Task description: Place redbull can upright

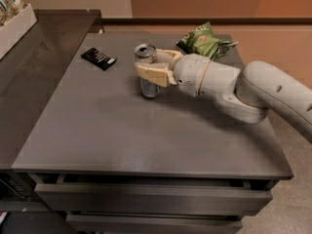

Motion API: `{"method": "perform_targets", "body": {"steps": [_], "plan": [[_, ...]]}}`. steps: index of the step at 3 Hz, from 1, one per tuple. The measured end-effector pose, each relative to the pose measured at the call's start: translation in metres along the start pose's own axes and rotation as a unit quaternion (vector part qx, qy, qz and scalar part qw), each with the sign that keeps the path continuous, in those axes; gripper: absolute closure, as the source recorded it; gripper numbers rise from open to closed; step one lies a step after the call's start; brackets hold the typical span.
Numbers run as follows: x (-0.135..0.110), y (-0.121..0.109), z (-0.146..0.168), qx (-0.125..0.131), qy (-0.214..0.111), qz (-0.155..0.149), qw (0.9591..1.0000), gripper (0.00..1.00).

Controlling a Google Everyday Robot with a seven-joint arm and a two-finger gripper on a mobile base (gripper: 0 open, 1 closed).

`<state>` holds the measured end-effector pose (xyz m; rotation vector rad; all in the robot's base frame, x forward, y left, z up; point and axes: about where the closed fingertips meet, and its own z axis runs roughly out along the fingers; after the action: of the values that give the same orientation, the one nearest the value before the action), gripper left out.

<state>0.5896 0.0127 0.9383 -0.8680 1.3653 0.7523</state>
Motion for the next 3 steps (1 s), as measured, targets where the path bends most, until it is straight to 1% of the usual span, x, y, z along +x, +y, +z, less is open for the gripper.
{"method": "perform_targets", "body": {"steps": [1,2,3], "plan": [[0.0066,0.0013,0.0030,-0.005,0.000,0.020,0.9998,0.84],[0.0122,0.0026,0.0048,-0.006,-0.002,0.037,0.9993,0.61],[0.0110,0.0043,0.0065,-0.008,-0.002,0.036,0.9993,0.37]]}}
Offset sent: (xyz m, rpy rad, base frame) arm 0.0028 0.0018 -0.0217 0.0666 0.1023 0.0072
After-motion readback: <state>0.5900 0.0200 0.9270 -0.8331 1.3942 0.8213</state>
